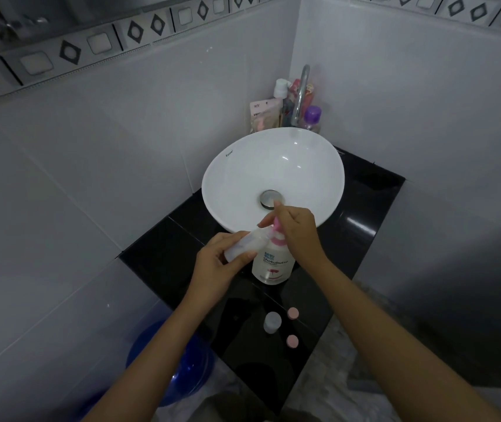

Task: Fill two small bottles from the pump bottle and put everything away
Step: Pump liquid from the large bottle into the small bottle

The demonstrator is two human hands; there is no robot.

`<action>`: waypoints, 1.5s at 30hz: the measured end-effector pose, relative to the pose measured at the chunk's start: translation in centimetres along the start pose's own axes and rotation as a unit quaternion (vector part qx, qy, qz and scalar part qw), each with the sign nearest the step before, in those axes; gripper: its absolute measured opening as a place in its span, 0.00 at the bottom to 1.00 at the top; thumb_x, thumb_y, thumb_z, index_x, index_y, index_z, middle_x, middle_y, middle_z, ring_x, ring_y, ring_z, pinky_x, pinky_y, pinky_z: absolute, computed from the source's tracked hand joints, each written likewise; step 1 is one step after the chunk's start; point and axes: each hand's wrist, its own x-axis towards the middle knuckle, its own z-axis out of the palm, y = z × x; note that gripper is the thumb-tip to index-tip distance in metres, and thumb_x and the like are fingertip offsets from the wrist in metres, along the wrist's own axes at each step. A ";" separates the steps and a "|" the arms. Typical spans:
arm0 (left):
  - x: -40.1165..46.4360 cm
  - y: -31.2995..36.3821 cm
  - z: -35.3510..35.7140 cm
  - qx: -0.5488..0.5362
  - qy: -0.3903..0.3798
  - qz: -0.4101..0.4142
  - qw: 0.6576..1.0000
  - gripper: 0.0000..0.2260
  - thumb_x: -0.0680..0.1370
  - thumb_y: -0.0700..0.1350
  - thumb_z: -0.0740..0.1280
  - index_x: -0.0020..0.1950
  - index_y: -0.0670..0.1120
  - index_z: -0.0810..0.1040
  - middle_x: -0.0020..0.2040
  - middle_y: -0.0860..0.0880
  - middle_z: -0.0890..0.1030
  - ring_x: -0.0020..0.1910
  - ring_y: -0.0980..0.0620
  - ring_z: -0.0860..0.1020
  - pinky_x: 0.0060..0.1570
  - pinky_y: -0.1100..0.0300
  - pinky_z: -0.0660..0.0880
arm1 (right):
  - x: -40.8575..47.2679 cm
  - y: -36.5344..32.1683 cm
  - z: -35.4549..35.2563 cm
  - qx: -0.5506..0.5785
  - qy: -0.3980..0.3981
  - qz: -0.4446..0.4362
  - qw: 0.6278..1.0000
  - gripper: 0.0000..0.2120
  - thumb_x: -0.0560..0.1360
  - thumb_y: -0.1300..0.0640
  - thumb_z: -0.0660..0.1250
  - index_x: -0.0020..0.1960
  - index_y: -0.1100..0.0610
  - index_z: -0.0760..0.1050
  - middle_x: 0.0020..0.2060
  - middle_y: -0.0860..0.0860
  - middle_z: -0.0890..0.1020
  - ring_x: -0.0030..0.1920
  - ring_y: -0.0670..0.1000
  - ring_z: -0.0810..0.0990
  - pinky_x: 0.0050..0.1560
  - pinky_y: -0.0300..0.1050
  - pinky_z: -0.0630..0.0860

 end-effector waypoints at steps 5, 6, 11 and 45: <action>-0.1 -0.5 0.0 0.015 0.000 -0.009 1.000 0.16 0.73 0.42 0.72 0.61 0.48 0.79 0.54 0.48 0.80 0.52 0.57 0.79 0.51 0.64 0.76 | -0.4 1.4 0.3 0.016 0.001 0.023 1.000 0.20 0.81 0.58 0.57 0.40 0.66 0.82 0.32 0.50 0.81 0.34 0.38 0.79 0.30 0.31 0.73; -0.2 -0.6 0.0 0.015 0.000 -0.013 1.000 0.16 0.73 0.42 0.72 0.61 0.48 0.79 0.54 0.47 0.80 0.52 0.57 0.79 0.52 0.63 0.76 | -0.5 1.5 0.4 0.017 -0.003 0.026 0.999 0.19 0.81 0.57 0.57 0.41 0.65 0.82 0.33 0.52 0.82 0.35 0.38 0.79 0.31 0.31 0.73; 0.0 -0.1 0.0 0.000 -0.003 -0.005 1.000 0.16 0.73 0.41 0.71 0.61 0.48 0.79 0.54 0.47 0.80 0.53 0.57 0.78 0.51 0.65 0.77 | 0.9 -0.5 -0.2 0.013 -0.036 0.029 0.999 0.12 0.78 0.59 0.62 0.46 0.63 0.82 0.38 0.56 0.85 0.39 0.51 0.83 0.39 0.40 0.80; 0.3 -0.1 -0.4 -0.014 -0.059 -0.028 0.998 0.13 0.75 0.41 0.69 0.56 0.56 0.78 0.51 0.50 0.79 0.48 0.65 0.78 0.47 0.74 0.74 | 0.6 1.6 0.9 -0.040 -0.007 0.012 0.999 0.21 0.80 0.54 0.59 0.37 0.62 0.83 0.21 0.39 0.79 0.27 0.38 0.77 0.32 0.28 0.70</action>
